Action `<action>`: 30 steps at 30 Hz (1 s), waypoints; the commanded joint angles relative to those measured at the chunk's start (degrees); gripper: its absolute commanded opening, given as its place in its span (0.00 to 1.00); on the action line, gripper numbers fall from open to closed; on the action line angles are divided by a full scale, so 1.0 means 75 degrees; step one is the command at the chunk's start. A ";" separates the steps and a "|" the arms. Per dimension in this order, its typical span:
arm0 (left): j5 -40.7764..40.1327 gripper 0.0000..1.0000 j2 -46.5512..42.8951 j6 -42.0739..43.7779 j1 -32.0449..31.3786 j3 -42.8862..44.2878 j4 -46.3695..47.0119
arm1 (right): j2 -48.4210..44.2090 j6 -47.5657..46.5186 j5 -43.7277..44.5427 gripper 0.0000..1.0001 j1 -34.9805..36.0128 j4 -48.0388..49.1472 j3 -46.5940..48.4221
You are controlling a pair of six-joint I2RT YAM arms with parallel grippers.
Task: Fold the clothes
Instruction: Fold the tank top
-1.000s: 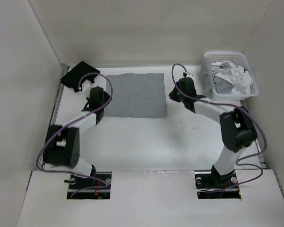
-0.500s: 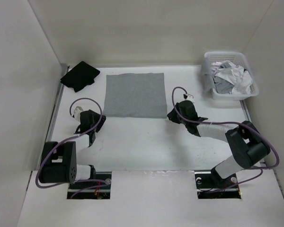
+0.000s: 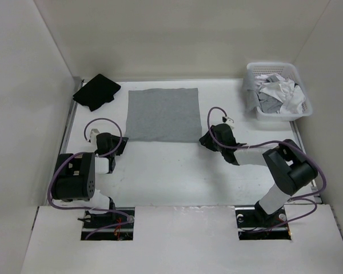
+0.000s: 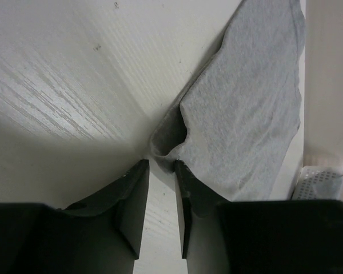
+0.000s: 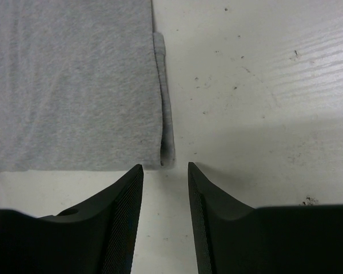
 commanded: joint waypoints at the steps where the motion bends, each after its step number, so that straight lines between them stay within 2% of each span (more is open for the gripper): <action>1: 0.0012 0.20 0.0145 -0.0150 0.0055 0.0203 0.0238 | 0.0146 0.0299 0.0210 0.42 0.0008 0.0714 -0.0031; 8: -0.0153 0.09 0.0344 -0.0162 0.0044 0.0320 0.0401 | 0.0428 0.0393 0.0058 0.44 -0.0074 0.0702 0.0098; 12: -0.0165 0.07 0.0391 -0.0138 0.0032 0.0320 0.0542 | 0.0650 0.0544 -0.0153 0.32 -0.0086 0.0714 0.0180; 16: -0.0200 0.05 0.0357 -0.0138 0.0055 0.0297 0.0659 | 0.0744 0.0651 -0.0317 0.14 -0.0144 0.0854 0.0239; 20: -0.0235 0.03 0.0017 -0.0091 0.0032 0.0262 0.0660 | 0.0476 0.0511 -0.0107 0.05 -0.0121 0.0843 0.0391; 25: 0.0163 0.03 -0.1363 0.0072 -0.0015 0.0203 0.0274 | -0.0974 -0.0145 0.0525 0.01 0.0042 0.0411 0.0158; 27: 0.0292 0.02 -0.2485 0.0189 -0.0062 0.0168 -0.0426 | -0.2027 -0.0368 0.0806 0.01 0.0253 -0.0138 -0.0088; 30: 0.0409 0.01 -0.4803 0.0599 -0.0167 0.0319 -0.2146 | -0.4076 -0.0895 0.1426 0.01 0.0733 -0.1320 -0.0417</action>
